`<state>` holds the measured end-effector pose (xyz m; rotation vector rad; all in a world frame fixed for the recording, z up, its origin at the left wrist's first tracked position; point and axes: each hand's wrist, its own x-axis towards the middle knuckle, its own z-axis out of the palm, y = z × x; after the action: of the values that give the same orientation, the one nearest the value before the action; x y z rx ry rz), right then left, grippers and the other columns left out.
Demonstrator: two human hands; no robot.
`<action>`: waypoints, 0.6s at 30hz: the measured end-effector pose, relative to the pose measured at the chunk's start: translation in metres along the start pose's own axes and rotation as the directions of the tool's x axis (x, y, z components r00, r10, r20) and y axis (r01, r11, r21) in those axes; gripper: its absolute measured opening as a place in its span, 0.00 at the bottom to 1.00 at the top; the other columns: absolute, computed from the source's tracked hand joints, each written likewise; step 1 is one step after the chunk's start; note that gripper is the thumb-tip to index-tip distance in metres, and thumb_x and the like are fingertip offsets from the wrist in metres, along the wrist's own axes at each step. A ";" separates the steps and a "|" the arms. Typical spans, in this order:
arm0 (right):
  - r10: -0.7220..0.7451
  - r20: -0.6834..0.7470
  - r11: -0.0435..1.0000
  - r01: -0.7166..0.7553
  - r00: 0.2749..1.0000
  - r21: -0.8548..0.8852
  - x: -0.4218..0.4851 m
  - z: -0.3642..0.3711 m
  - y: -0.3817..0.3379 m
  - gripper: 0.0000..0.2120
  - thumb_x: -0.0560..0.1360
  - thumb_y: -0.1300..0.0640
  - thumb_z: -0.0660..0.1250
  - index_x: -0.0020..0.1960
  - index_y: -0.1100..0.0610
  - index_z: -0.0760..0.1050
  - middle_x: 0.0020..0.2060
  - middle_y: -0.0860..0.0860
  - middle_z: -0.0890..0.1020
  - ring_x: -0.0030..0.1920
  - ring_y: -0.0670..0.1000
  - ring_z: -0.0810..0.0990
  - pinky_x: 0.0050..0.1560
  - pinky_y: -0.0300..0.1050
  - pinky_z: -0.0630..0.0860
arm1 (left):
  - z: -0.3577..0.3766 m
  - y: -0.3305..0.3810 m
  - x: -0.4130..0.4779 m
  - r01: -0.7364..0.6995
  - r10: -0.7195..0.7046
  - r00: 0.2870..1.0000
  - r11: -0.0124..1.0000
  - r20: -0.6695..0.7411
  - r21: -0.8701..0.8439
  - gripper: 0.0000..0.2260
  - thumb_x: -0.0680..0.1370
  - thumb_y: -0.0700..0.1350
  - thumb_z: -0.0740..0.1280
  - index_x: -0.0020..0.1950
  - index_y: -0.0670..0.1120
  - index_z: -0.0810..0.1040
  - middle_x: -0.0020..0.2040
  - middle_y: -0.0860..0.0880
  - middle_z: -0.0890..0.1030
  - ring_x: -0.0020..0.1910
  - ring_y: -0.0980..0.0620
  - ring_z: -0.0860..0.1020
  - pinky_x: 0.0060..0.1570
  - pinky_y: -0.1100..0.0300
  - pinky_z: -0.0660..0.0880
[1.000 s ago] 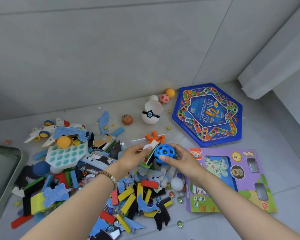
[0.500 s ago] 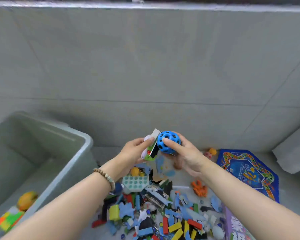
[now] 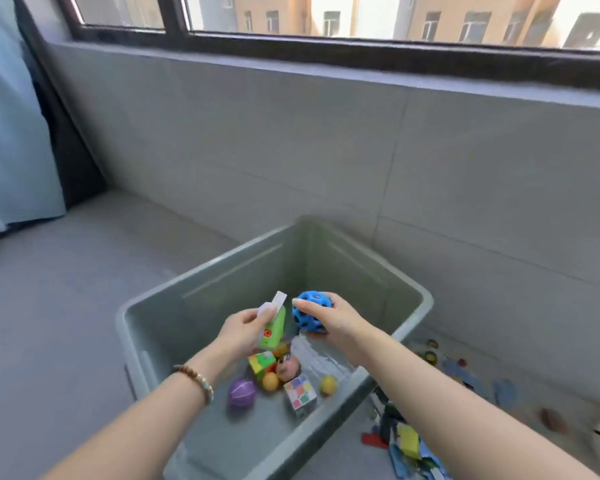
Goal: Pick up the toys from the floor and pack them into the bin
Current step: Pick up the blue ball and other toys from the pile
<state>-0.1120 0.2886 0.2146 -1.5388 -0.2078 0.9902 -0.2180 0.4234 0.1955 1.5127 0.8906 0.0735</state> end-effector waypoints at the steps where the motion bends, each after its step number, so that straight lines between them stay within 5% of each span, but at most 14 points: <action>1: 0.059 -0.012 0.996 -0.060 0.998 -0.065 0.011 0.012 0.011 0.22 0.70 0.52 0.73 0.60 0.58 0.73 0.52 0.55 0.78 0.45 0.50 0.79 0.39 0.41 0.78 | -0.012 -0.016 0.006 0.033 -0.032 0.998 0.999 -0.050 0.014 0.14 0.76 0.51 0.68 0.57 0.44 0.79 0.49 0.45 0.81 0.44 0.50 0.79 0.52 0.52 0.78; 4: 0.110 -0.121 0.960 -0.137 0.987 -0.244 0.032 0.023 0.036 0.28 0.70 0.53 0.73 0.65 0.58 0.67 0.56 0.56 0.74 0.51 0.52 0.77 0.45 0.43 0.75 | -0.042 -0.051 0.017 0.111 -0.104 0.976 0.993 -0.192 0.028 0.18 0.76 0.44 0.68 0.64 0.39 0.74 0.56 0.39 0.80 0.56 0.43 0.78 0.59 0.52 0.73; 8: -0.054 -0.102 0.785 -0.021 0.993 -0.619 0.034 0.002 0.038 0.32 0.72 0.54 0.70 0.72 0.57 0.61 0.69 0.54 0.67 0.66 0.53 0.70 0.60 0.42 0.67 | -0.057 -0.068 0.025 0.087 -0.036 0.967 0.978 -0.252 0.191 0.20 0.76 0.44 0.69 0.66 0.38 0.71 0.61 0.40 0.77 0.61 0.44 0.76 0.61 0.55 0.70; 13: -0.188 -0.033 0.541 0.075 0.982 -0.838 0.009 -0.043 0.012 0.28 0.74 0.52 0.68 0.71 0.53 0.63 0.71 0.51 0.66 0.70 0.50 0.66 0.67 0.41 0.63 | -0.038 -0.037 0.015 -0.072 0.144 0.979 0.907 -0.143 0.414 0.22 0.77 0.49 0.67 0.68 0.43 0.70 0.65 0.44 0.75 0.63 0.48 0.74 0.64 0.56 0.69; 18: -0.260 -0.087 0.467 0.047 0.962 -0.883 -0.045 -0.108 -0.025 0.29 0.75 0.50 0.67 0.73 0.51 0.61 0.73 0.48 0.63 0.72 0.49 0.62 0.69 0.44 0.61 | 0.023 0.021 -0.014 -0.305 0.362 0.931 0.713 0.041 0.632 0.23 0.78 0.55 0.63 0.70 0.48 0.67 0.68 0.49 0.72 0.68 0.50 0.69 0.66 0.55 0.67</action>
<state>-0.0566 0.1871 0.2465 -2.5110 -0.8013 0.5341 -0.2057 0.3994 0.2164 2.3203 0.7247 0.1126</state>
